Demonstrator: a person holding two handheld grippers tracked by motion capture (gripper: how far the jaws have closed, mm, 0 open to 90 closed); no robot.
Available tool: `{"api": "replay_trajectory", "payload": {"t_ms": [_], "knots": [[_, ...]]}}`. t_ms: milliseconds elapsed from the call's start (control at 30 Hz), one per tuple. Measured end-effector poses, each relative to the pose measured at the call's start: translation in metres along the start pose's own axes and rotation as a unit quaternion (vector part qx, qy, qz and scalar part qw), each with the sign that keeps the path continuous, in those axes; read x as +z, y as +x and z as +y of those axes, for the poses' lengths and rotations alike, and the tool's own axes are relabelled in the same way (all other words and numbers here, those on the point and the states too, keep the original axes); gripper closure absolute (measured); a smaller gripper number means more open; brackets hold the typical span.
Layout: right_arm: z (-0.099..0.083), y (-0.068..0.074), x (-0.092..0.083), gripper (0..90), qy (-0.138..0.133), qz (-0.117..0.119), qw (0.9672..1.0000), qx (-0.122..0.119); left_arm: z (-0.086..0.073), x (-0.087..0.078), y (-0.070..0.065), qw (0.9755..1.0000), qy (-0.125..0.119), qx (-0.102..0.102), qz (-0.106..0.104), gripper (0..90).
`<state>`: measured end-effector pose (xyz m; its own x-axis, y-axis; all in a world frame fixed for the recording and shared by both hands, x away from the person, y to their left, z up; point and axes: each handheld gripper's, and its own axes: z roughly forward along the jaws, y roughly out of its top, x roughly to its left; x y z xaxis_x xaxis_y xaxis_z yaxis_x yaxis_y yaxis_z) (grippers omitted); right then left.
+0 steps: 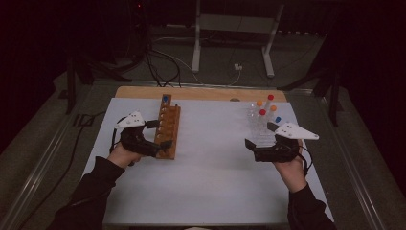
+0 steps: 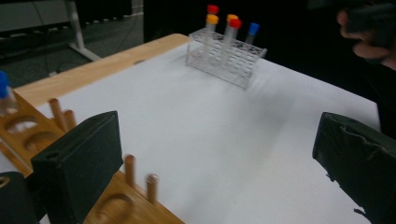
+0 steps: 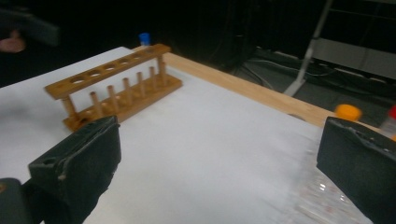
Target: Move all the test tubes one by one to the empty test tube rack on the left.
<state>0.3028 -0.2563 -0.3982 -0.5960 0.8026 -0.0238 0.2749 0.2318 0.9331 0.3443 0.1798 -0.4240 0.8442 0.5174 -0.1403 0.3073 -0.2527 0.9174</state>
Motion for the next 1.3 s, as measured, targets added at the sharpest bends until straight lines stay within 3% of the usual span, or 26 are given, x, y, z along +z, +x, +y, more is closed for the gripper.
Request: {"api": "replay_trajectory", "payload": {"t_ms": [333,533,633,967,1033,1300], "knots": [[-0.003,-0.024,-0.008,0.2,0.005,-0.059,0.9982,0.0,-0.013,-0.005,-0.026,0.9997,-0.009,0.011,-0.019,2.4],[-0.013,-0.041,-0.005,0.2,0.024,-0.093,0.9953,0.011,-0.018,-0.007,-0.031,0.9996,-0.011,0.011,-0.023,2.4],[-0.019,-0.048,-0.001,5.8,0.03,-0.117,0.9925,0.019,-0.019,-0.009,-0.032,0.9996,-0.011,0.015,-0.022,2.4],[-0.039,-0.07,0.017,17.2,0.063,-0.156,0.9845,0.05,-0.02,-0.01,-0.032,0.9995,-0.015,0.016,-0.024,2.4],[-0.043,-0.074,0.02,25.5,0.066,-0.152,0.9844,0.059,-0.021,-0.01,-0.032,0.9994,-0.013,0.018,-0.025,2.4],[-0.048,-0.089,0.028,41.7,0.079,-0.165,0.979,0.09,-0.022,-0.009,-0.031,0.9995,-0.01,0.015,-0.028,2.4]]}}
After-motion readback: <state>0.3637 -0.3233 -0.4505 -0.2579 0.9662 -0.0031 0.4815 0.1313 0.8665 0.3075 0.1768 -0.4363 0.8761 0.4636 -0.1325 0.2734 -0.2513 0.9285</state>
